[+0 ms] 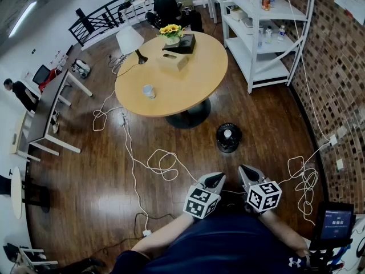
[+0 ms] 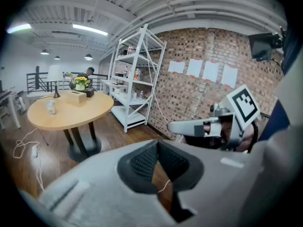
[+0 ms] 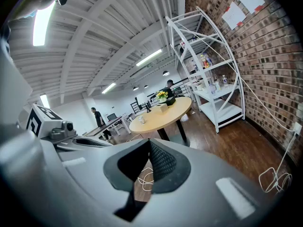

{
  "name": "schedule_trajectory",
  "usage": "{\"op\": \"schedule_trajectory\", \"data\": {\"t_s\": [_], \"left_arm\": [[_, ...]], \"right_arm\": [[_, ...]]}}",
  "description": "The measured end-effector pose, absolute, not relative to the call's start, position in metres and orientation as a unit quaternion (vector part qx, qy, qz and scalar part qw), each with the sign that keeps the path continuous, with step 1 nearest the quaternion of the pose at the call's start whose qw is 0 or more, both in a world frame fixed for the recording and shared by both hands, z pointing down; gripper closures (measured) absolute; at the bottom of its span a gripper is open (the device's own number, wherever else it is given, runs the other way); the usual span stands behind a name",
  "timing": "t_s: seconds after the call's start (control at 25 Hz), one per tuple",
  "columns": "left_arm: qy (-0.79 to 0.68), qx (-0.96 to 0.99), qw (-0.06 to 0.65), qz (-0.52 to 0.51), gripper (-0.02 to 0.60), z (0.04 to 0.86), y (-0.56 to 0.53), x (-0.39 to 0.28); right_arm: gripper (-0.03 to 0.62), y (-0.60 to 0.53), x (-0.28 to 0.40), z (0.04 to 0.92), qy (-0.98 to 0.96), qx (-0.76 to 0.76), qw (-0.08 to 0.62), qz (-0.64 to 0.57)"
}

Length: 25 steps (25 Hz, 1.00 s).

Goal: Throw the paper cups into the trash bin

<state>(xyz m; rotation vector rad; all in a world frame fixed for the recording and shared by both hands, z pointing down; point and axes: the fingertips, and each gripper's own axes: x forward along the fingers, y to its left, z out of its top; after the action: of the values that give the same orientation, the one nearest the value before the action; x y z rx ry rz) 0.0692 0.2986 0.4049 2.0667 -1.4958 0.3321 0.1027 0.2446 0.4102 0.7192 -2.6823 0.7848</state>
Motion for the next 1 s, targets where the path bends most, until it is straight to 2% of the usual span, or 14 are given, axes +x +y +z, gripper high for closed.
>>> {"op": "schedule_trajectory", "data": {"t_s": [0.28,0.56,0.72,0.88,1.0], "left_arm": [[-0.583,0.756,0.288,0.074,0.577,0.414,0.243,0.005],[-0.592,0.757,0.273,0.044,0.577,0.411,0.129,-0.078],[-0.655,0.717,0.203,0.123,0.575,0.435,0.078,-0.203],[-0.693,0.644,0.171,0.274,0.458,0.478,0.059,-0.355],[-0.693,0.603,0.146,0.367,0.404,0.494,0.042,-0.436]], "right_arm": [[0.583,0.194,0.057,0.425,-0.920,0.247,0.158,0.262],[0.583,0.094,0.003,0.427,-0.909,0.272,0.193,0.250],[0.583,0.046,-0.025,0.424,-0.898,0.294,0.210,0.253],[0.583,0.021,-0.044,0.427,-0.882,0.311,0.226,0.273],[0.583,0.000,-0.053,0.432,-0.875,0.316,0.234,0.282]]}}
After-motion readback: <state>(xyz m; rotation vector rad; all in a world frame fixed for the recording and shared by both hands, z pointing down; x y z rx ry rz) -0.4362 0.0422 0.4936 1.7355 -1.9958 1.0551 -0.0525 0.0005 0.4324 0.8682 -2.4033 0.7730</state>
